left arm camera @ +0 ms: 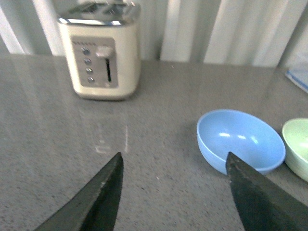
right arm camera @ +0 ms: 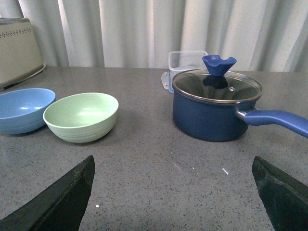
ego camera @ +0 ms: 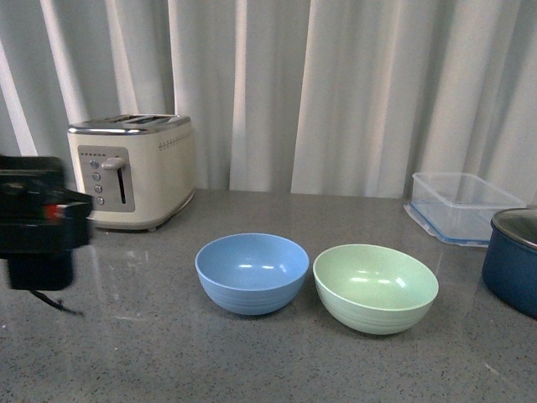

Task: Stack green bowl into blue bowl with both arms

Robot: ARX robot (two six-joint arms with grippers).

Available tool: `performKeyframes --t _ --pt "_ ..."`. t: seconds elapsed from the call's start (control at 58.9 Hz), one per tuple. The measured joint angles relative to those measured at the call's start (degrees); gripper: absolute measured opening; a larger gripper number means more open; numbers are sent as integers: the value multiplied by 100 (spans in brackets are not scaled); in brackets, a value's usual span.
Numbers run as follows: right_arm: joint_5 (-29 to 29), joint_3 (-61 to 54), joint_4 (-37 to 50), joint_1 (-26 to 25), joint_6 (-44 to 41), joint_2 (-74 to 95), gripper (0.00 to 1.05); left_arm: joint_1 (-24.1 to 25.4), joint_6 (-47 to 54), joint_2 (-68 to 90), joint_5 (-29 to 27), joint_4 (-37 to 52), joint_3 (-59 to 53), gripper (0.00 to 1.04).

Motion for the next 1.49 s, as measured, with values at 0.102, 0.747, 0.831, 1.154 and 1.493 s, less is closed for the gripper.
performKeyframes --t 0.102,0.747,0.831,1.154,1.493 --pt "0 0 0 0 0 0 95 315 125 -472 197 391 -531 46" --pt "-2 0 0 0 0 0 95 1565 221 -2621 1567 -264 -2094 4" --pt "0 0 0 0 0 0 95 1729 219 -2872 1596 -428 -2173 4" --pt "-4 0 0 0 0 0 95 1746 225 -3624 1641 -778 -2433 4" --pt "-2 0 -2 0 0 0 95 1746 225 -4616 1641 -1731 -2435 4"
